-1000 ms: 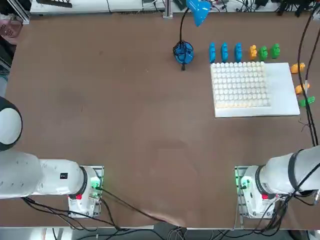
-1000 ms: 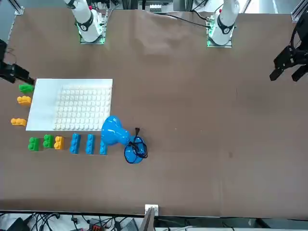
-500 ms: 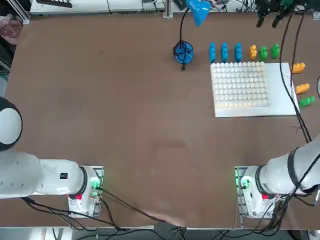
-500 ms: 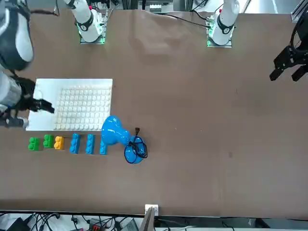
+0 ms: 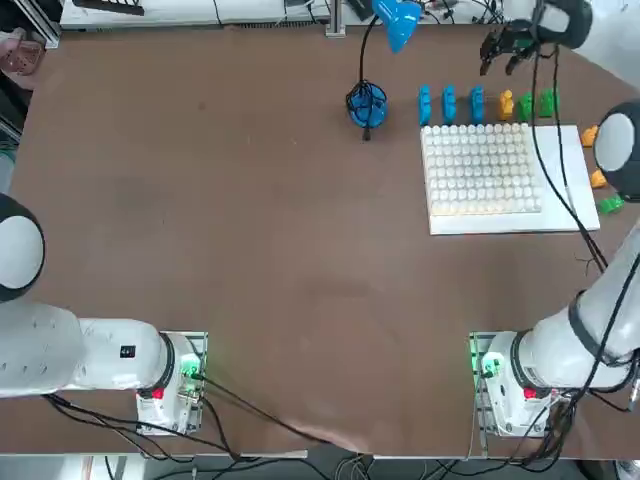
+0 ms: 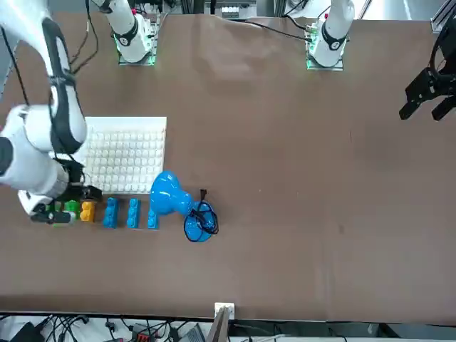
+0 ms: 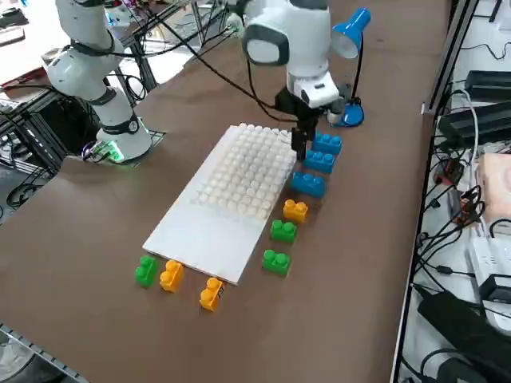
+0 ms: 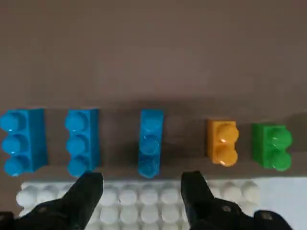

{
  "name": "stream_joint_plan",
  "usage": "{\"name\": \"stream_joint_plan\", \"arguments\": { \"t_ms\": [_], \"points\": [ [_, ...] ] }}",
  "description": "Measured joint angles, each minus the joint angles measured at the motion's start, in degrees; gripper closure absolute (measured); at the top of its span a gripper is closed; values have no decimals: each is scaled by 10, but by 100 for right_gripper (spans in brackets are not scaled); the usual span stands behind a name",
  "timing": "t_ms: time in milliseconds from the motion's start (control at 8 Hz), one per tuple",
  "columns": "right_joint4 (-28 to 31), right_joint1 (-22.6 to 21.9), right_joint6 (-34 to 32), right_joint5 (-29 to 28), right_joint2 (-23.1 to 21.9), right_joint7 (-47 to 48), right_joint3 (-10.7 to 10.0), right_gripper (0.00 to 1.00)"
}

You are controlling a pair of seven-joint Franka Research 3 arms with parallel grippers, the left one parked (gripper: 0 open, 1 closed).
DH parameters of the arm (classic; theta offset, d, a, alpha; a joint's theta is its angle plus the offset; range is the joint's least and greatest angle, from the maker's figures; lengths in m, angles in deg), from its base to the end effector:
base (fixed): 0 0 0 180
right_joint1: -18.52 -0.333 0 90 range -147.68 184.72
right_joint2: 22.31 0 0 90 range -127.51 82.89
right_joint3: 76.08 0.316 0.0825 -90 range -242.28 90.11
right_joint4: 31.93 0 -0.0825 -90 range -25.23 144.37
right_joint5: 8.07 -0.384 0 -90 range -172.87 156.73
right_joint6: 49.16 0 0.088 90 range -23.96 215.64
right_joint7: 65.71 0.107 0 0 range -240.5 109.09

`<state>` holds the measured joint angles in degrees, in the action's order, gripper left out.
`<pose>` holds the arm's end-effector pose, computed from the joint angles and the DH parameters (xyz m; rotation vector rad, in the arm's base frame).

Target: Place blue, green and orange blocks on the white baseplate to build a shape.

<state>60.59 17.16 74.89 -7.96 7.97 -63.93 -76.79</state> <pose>0.6883 0.0088 0.3206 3.1339 -0.0265 0.0345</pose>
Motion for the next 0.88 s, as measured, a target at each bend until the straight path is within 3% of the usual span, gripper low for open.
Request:
{"name": "stream_joint_plan", "arguments": {
  "t_ms": [375,875],
  "points": [
    [-1,-10,86,-1,57,0,0,0],
    [0,-4,103,-1,91,0,-5,0]
  ]
}}
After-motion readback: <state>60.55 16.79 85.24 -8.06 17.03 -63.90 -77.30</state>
